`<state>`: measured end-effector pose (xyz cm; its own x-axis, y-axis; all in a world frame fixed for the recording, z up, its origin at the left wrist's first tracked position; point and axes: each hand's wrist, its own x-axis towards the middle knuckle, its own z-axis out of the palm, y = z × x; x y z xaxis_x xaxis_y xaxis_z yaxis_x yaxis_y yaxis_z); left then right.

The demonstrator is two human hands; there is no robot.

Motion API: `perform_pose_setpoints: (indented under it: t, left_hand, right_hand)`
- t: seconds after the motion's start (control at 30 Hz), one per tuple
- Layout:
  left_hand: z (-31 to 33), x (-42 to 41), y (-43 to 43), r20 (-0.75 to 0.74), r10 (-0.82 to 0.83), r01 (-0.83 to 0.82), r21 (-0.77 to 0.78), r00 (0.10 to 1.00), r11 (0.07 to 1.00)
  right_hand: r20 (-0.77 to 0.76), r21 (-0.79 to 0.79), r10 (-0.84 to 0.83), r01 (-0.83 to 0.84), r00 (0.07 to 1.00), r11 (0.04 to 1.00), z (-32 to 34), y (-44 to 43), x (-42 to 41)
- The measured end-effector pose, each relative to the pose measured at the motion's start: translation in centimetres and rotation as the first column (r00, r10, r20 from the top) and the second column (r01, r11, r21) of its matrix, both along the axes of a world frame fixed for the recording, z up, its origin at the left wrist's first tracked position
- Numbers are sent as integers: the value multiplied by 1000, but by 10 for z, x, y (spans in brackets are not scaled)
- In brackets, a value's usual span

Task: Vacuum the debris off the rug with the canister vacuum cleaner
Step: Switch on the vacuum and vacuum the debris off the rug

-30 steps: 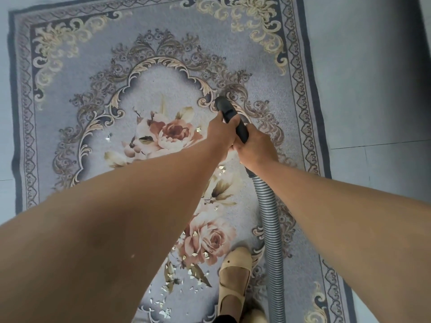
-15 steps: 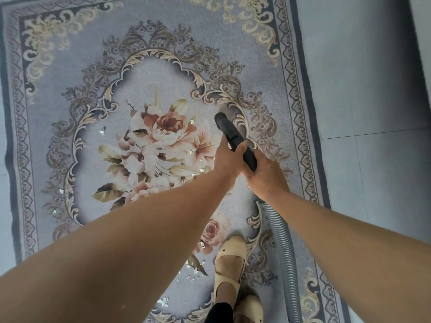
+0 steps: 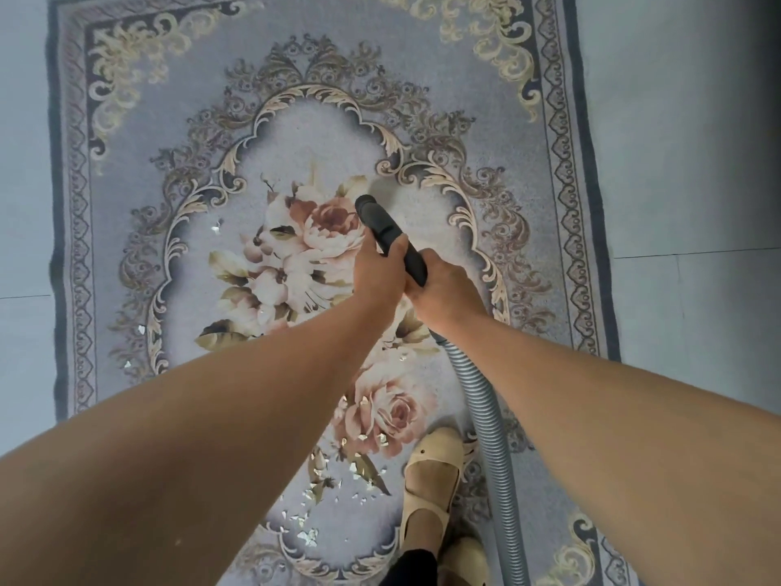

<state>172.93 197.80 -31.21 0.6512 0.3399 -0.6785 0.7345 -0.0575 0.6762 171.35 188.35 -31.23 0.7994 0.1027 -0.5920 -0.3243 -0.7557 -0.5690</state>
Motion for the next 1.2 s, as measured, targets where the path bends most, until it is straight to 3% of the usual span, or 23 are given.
perform_pose_setpoints:
  t: [0.33, 0.7, 1.0, 1.2]
  left_hand:
    - [5, -12, 4, -95, 37, -51, -146, 995, 988]
    - [13, -87, -41, -156, -66, 29, -224, 986, 974]
    - [9, -91, 17, -100, 83, -89, -56, 992, 994]
    - [9, -97, 29, -144, 64, -74, -66, 988, 995]
  right_hand:
    - [-5, -142, 39, -40, 999, 989, 5, 5, -16]
    - [-48, -245, 116, -125, 992, 961, 17, -46, -95]
    - [1, -154, 205, -202, 979, 967, 17, 16, -83]
    - [-2, -177, 171, -169, 985, 970, 17, 31, -95]
